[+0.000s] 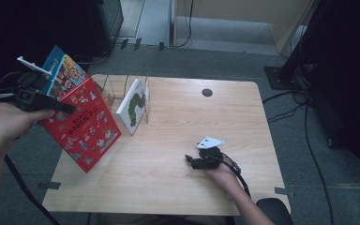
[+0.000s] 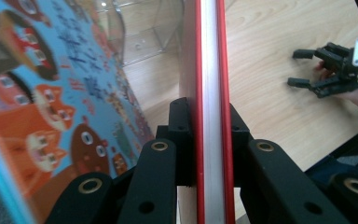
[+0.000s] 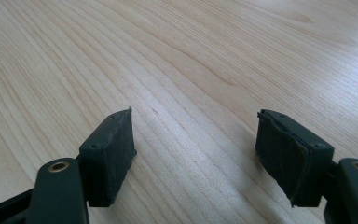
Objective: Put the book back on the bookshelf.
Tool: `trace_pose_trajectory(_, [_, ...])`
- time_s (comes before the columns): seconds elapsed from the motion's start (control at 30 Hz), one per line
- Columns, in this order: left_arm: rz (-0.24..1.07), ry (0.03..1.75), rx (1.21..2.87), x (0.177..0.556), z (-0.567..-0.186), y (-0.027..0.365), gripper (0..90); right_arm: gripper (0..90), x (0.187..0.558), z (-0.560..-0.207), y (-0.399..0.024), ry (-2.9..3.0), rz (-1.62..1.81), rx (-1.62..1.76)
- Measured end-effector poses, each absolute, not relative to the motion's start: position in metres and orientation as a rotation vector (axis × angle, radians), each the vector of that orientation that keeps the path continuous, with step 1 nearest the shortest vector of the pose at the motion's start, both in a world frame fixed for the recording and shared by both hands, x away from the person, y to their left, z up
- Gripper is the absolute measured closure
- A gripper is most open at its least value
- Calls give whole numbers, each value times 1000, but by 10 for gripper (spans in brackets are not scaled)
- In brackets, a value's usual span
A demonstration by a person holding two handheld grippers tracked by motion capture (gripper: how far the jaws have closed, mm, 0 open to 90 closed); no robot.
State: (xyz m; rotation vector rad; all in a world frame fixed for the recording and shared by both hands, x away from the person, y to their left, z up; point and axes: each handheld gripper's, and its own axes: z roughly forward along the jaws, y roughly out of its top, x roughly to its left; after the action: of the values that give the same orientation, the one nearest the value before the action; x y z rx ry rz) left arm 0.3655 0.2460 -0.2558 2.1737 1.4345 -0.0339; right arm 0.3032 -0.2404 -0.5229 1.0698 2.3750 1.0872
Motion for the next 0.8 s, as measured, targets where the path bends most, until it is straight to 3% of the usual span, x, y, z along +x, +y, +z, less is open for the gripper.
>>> trace_pose_trajectory(0.8, [83,1506,2128,428,-270,229,802,280,303,-523,-238,2363,1085,1085])
